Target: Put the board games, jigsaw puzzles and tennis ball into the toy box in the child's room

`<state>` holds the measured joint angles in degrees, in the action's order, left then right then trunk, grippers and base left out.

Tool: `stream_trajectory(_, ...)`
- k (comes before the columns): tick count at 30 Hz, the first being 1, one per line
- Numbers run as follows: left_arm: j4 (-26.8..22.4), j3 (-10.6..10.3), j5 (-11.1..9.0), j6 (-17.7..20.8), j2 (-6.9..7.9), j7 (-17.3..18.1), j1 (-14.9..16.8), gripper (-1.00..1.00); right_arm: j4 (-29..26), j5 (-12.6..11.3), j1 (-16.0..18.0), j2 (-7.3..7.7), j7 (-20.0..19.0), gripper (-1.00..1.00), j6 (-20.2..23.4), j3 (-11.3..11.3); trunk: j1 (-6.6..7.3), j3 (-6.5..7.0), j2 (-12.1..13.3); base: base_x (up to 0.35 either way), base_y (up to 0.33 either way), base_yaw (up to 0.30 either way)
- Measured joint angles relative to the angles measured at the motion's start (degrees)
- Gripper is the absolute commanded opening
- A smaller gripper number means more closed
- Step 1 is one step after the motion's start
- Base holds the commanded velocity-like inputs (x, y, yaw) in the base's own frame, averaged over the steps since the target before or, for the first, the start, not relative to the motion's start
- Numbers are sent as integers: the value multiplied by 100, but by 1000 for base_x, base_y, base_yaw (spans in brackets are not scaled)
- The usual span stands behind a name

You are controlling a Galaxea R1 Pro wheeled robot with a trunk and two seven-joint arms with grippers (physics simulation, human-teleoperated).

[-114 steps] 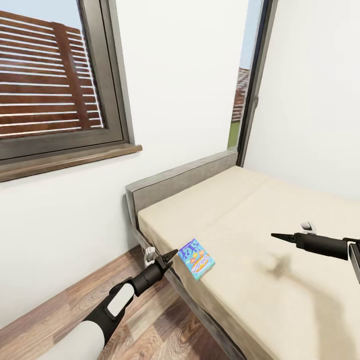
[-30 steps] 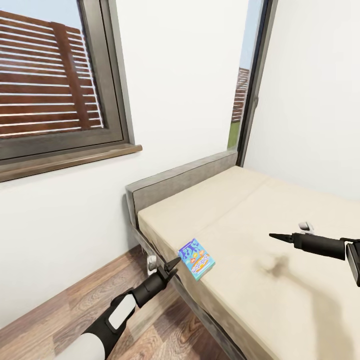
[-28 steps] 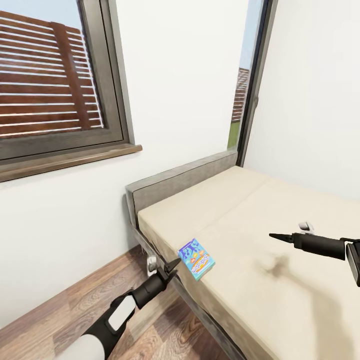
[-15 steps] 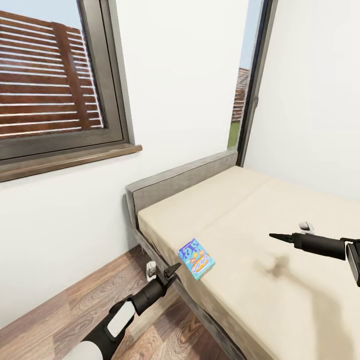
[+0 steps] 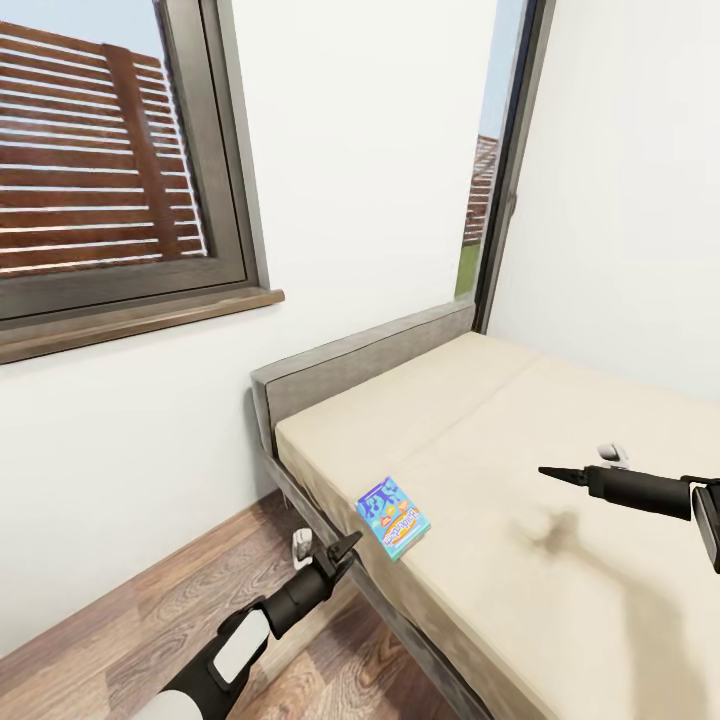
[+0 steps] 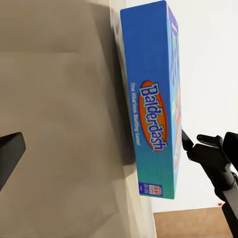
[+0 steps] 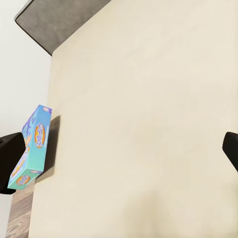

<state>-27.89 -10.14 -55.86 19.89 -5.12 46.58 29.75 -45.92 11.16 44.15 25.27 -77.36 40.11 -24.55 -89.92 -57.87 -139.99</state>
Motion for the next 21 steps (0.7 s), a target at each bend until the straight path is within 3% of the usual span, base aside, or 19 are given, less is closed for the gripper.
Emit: stream_trajectory(21, -70, -20, 2, 7, -118, -216, -11, 100, 0, -7, 0, 0, -2, 100, 0, 0, 0, 0, 0, 0, 0, 0)
